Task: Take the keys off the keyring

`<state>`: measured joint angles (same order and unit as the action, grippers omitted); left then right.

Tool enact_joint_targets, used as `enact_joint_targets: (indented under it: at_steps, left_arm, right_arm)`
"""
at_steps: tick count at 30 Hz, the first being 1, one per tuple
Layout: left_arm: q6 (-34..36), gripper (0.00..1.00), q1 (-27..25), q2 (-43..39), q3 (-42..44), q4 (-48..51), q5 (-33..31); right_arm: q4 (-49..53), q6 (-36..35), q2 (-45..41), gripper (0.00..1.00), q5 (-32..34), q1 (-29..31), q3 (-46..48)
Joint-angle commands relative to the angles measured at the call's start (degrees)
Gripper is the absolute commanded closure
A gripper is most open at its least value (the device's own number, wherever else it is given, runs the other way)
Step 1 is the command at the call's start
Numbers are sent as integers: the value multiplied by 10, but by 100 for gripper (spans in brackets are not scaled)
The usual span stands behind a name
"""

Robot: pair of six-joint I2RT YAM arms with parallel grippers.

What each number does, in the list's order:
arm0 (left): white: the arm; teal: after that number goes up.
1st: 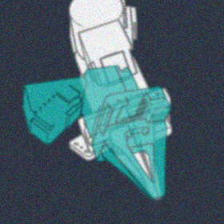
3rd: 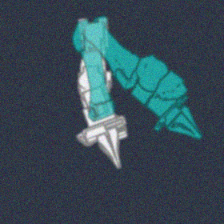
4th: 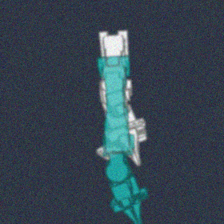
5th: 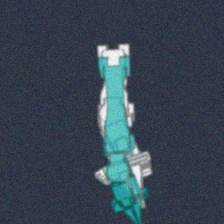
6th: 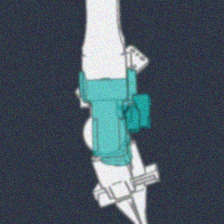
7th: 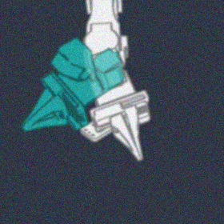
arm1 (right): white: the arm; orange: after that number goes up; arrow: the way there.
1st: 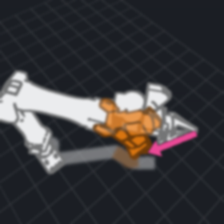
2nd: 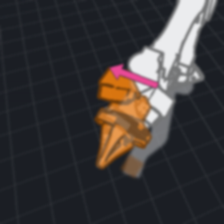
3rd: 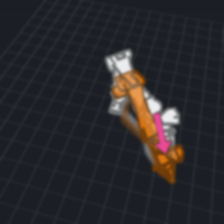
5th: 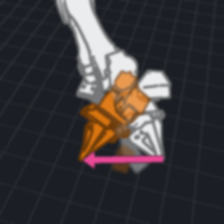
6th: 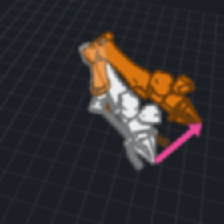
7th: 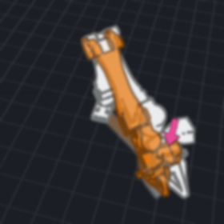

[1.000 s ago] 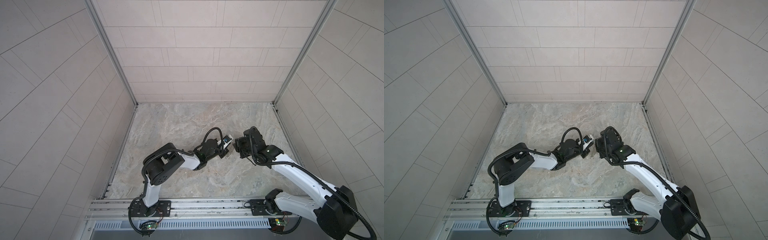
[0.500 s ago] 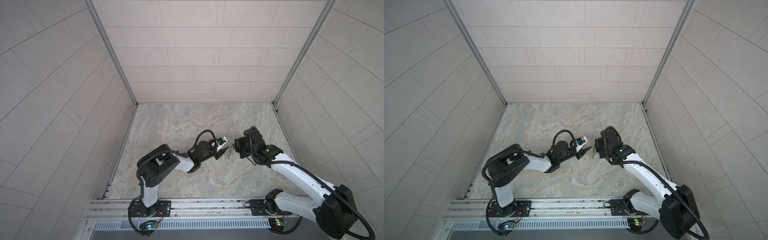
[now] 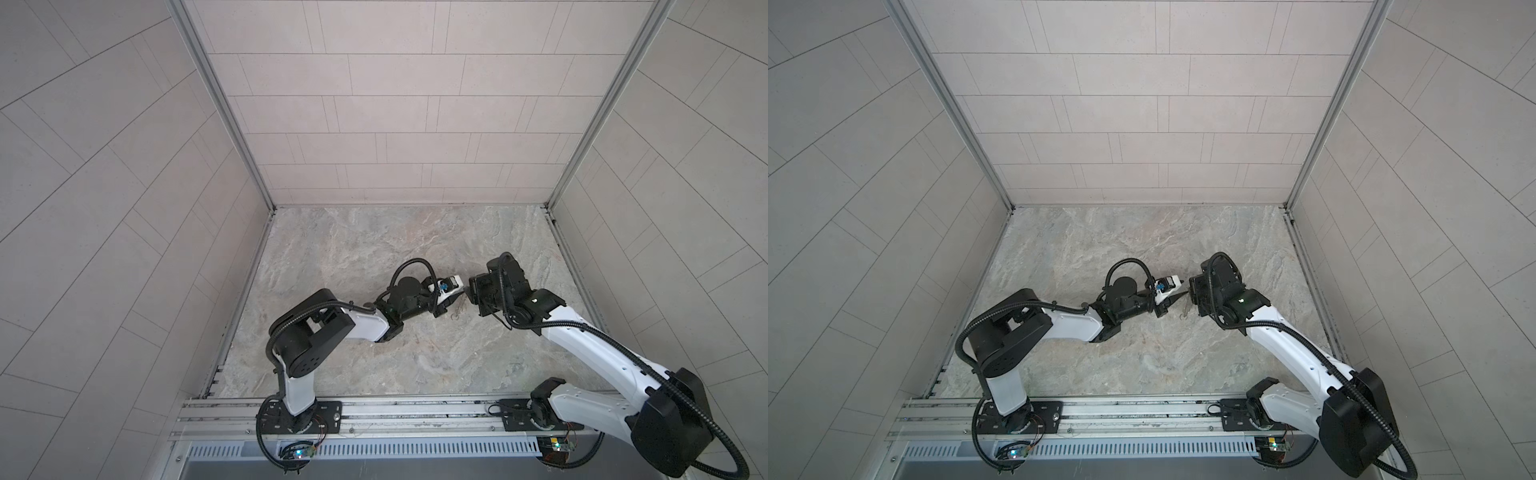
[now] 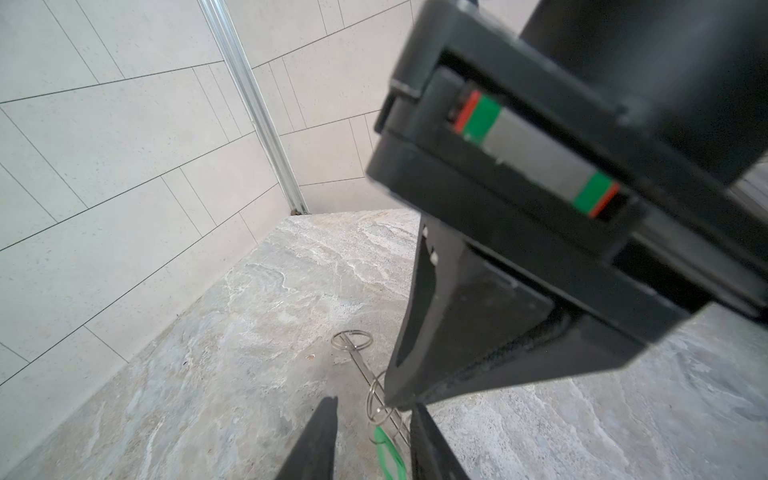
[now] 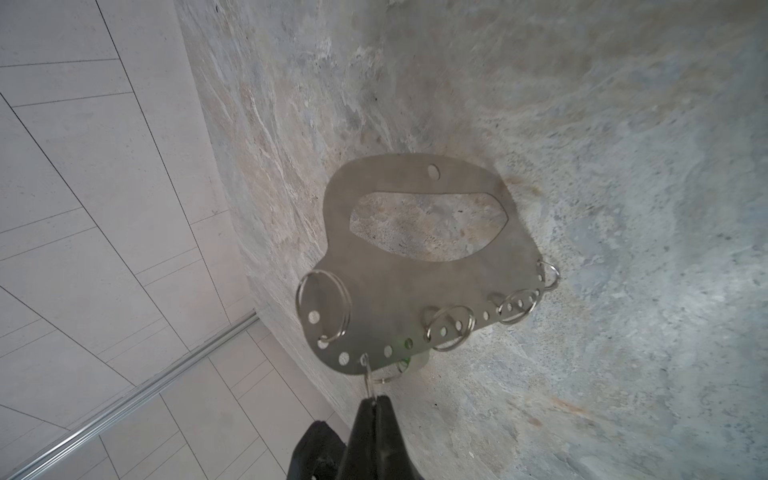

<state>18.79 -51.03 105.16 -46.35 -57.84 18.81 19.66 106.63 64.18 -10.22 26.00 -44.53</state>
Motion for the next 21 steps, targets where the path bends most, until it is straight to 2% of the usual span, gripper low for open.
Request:
enact_joint_targets:
  at_steps: [1,11,15,21]
  left_arm:
    - [34,67,-1,12,-25,28,5]
    - [93,66,4,26,-27,61,4]
    - [91,62,16,25,-15,25,3]
    - [98,65,17,24,-27,20,12]
  right_arm:
    - [1,36,2,100,-9,0,-5]
    - [6,35,-1,100,-11,0,-3]
    - [6,31,-4,100,-13,-4,-5]
    - [8,26,1,100,-19,-5,-8]
